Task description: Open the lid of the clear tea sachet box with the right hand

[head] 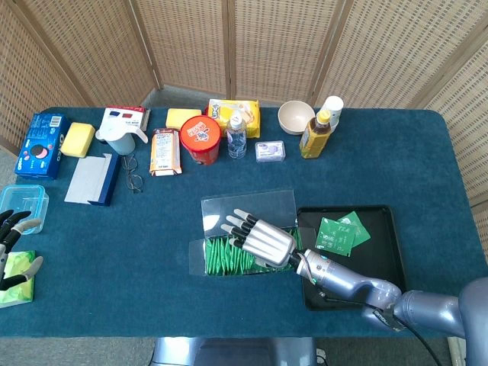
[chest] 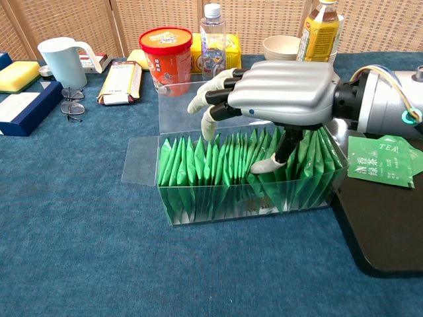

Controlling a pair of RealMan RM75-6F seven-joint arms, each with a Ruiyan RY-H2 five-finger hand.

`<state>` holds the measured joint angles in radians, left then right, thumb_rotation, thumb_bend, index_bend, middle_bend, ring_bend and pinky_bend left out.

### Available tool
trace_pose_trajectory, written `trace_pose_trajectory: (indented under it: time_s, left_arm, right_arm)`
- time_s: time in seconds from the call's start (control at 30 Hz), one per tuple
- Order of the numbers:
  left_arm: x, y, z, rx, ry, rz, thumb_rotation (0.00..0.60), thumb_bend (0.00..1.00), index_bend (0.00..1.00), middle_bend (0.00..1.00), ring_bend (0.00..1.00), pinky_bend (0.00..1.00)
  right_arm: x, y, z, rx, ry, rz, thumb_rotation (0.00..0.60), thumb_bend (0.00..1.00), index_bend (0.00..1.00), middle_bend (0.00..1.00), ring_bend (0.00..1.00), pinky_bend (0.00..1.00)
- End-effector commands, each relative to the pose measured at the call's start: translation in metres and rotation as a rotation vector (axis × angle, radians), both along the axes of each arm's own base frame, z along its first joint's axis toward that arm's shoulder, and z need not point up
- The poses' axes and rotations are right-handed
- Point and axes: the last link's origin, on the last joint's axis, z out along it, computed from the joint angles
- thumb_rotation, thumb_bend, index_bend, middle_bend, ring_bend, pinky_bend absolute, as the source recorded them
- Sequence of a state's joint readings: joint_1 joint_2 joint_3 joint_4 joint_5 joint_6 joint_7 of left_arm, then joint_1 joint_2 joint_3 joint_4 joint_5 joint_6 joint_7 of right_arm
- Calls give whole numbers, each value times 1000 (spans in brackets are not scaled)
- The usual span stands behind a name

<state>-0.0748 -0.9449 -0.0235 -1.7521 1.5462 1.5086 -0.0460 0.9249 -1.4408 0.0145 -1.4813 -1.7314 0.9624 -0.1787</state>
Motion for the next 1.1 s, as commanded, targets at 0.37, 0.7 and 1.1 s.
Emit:
trace_pose_trajectory:
  time_s: [0.37, 0.7, 1.1]
  left_arm:
    - [-1, -1, 0, 2, -1, 1, 600, 268, 238, 159, 87, 247]
    - [-2, -2, 0, 3, 0, 6, 600, 272, 240, 159, 86, 248]
    - [-2, -1, 0, 5, -3, 4, 600, 273, 240, 159, 85, 247]
  right_arm:
    - [8, -2, -3, -3, -21, -3, 534, 210, 328, 138, 71, 79]
    - [9, -3, -4, -11, -43, -1, 534, 300, 411, 160, 88, 79]
    - [7, -3, -4, -10, -70, -13, 534, 300, 532, 210, 111, 79]
